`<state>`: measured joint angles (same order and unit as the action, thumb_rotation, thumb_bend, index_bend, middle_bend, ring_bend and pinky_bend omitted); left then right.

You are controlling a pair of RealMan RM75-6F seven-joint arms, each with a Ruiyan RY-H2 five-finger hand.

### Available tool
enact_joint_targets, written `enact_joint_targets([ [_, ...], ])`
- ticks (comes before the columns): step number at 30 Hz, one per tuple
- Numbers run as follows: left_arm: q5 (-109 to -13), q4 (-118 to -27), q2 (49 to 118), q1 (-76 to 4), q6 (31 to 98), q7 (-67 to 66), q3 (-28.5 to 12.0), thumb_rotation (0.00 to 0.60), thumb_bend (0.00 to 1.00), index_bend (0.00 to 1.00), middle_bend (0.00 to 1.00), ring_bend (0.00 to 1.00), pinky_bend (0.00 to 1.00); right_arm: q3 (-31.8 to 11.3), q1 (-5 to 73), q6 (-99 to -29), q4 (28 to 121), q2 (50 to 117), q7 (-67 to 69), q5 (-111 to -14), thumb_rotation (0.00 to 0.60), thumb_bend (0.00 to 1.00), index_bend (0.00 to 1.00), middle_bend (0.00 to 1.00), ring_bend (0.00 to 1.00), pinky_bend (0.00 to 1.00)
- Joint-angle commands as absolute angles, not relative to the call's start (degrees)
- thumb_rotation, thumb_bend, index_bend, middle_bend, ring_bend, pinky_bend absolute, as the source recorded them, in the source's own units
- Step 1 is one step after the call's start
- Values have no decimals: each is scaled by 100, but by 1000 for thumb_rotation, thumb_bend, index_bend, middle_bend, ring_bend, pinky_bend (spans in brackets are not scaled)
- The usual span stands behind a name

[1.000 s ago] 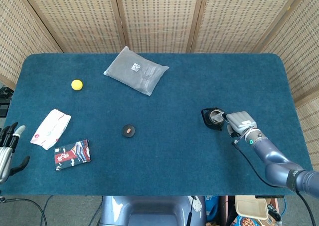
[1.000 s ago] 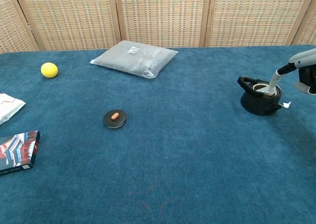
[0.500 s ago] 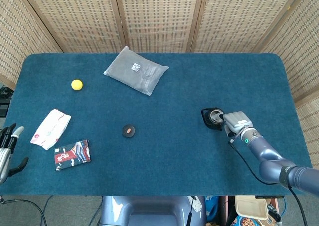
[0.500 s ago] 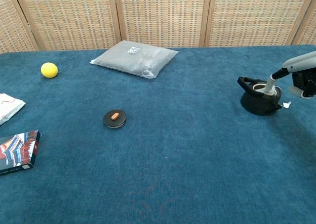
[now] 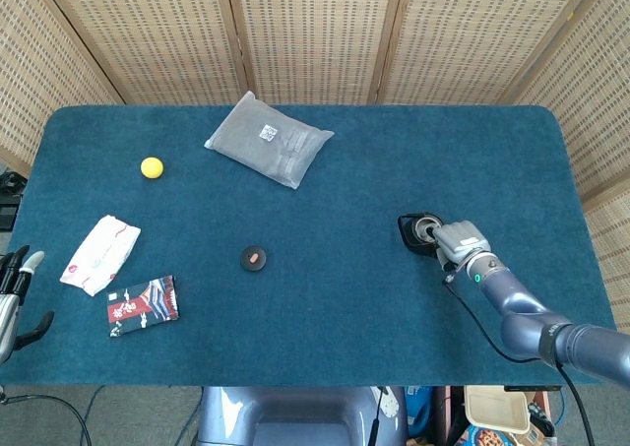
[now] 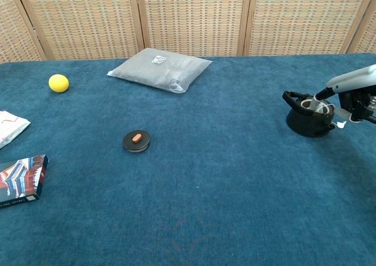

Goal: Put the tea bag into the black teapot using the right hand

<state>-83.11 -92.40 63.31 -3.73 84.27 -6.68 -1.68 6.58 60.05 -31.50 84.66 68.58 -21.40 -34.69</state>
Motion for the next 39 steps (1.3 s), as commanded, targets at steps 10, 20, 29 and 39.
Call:
enact_joint_targets([
  [10, -8333, -9225, 6334, -376, 8426, -642, -167, 600, 338, 0, 0, 0, 0, 737, 6010, -3322, 8662, 6717, -2132, -3432, 600, 888, 219, 991, 960, 968],
  [20, -8340, -9247, 6337, -385, 8427, -672, -176, 600, 338, 0, 0, 0, 0, 678, 5965, -3459, 8871, 6486, -2028, -3510, 600, 888, 219, 989, 960, 968],
  [29, -8335, -9282, 6328, -383, 8441, -694, -186, 600, 338, 0, 0, 0, 0, 502, 5661, -3992, 9197, 6149, -1749, -3798, 600, 888, 219, 945, 960, 968],
  [39, -8388, -9325, 6354, -368, 8489, -701, -174, 600, 338, 0, 0, 0, 0, 158, 4424, -6283, 9683, 6146, -1086, -4962, 600, 880, 219, 700, 750, 907],
])
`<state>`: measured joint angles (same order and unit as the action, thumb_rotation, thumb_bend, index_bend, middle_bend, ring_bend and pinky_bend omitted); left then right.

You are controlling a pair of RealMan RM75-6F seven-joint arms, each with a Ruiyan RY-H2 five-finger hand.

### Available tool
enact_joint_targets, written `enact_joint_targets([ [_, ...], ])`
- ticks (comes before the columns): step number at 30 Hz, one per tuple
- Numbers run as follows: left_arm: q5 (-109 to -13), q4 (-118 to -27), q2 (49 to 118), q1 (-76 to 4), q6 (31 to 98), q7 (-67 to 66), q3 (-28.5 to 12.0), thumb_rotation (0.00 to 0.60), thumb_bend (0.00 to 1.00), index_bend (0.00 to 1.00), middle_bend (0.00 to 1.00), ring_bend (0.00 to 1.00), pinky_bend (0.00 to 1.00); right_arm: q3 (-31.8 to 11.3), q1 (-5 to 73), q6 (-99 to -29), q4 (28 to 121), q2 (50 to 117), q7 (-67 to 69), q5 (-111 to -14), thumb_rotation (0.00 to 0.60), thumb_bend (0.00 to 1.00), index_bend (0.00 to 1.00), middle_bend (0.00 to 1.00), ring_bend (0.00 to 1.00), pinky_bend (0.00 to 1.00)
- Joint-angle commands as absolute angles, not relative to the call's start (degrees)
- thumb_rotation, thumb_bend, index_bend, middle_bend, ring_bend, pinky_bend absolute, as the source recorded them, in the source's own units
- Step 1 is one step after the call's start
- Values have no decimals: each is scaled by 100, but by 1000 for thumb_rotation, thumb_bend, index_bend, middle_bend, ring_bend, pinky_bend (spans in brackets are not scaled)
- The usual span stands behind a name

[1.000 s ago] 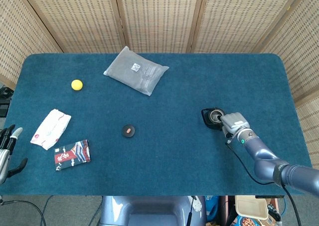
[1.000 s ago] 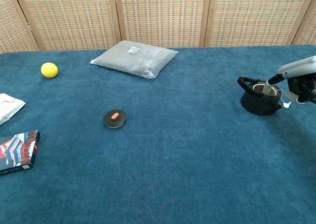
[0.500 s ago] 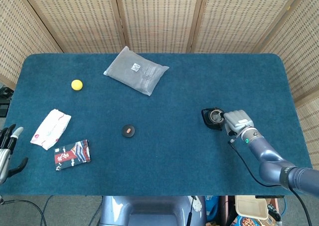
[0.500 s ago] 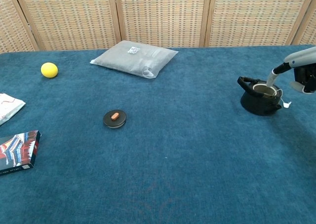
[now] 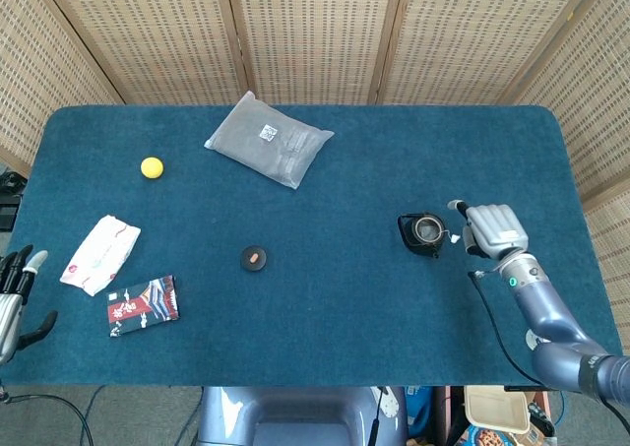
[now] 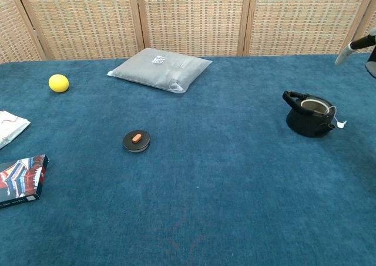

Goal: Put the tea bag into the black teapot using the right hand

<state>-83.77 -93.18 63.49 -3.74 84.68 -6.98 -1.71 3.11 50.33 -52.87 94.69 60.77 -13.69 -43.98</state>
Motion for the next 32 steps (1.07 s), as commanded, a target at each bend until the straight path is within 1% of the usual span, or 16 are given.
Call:
enact_joint_targets([
  [1, -8396, -9327, 6362, -362, 8509, -701, -176, 600, 338, 0, 0, 0, 0, 140, 4317, -6493, 9711, 6182, -1058, -5058, 600, 874, 219, 678, 725, 893],
  [4, -8462, -9328, 6394, -340, 8595, -709, -174, 600, 338, 0, 0, 0, 0, 119, 3940, -7167, 9828, 6312, -1016, -5415, 600, 844, 219, 589, 615, 800],
  [6, -8521, -9323, 6417, -326, 8664, -719, -172, 600, 338, 0, 0, 0, 0, 137, 3771, -7443, 9872, 6370, -1031, -5598, 600, 823, 219, 531, 541, 736],
  [10, -8729, -9275, 6507, -266, 8892, -696, -147, 600, 338, 0, 0, 0, 0, 181, 3332, -8164, 9949, 6533, -1121, -6088, 600, 809, 219, 447, 426, 635],
  [12, -8806, -9229, 6559, -233, 8997, -667, -141, 600, 338, 0, 0, 0, 0, 196, 3153, -8385, 9954, 6612, -1141, -6289, 600, 796, 219, 387, 351, 561],
  [17, -8970, -9123, 6659, -169, 9113, -592, -61, 600, 337, 0, 0, 0, 0, 312, 2721, -8813, 9977, 6744, -1392, -6728, 600, 770, 209, 280, 221, 434],
  [22, -9066, -9132, 6658, -113, 9147, -586, 25, 600, 337, 0, 0, 0, 0, 417, 2289, -9192, 9998, 6859, -1589, -7101, 600, 762, 167, 222, 161, 381],
  [26, -9123, -9191, 6629, -64, 9122, -652, 121, 600, 338, 0, 0, 0, 0, 494, 1995, -9298, 10053, 6893, -1648, -7328, 600, 742, 133, 171, 105, 330],
  [32, -9185, -9257, 6604, -1, 9169, -690, 182, 600, 338, 0, 0, 0, 0, 518, 1724, -9367, 10104, 6900, -1760, -7450, 600, 732, 123, 158, 89, 316],
])
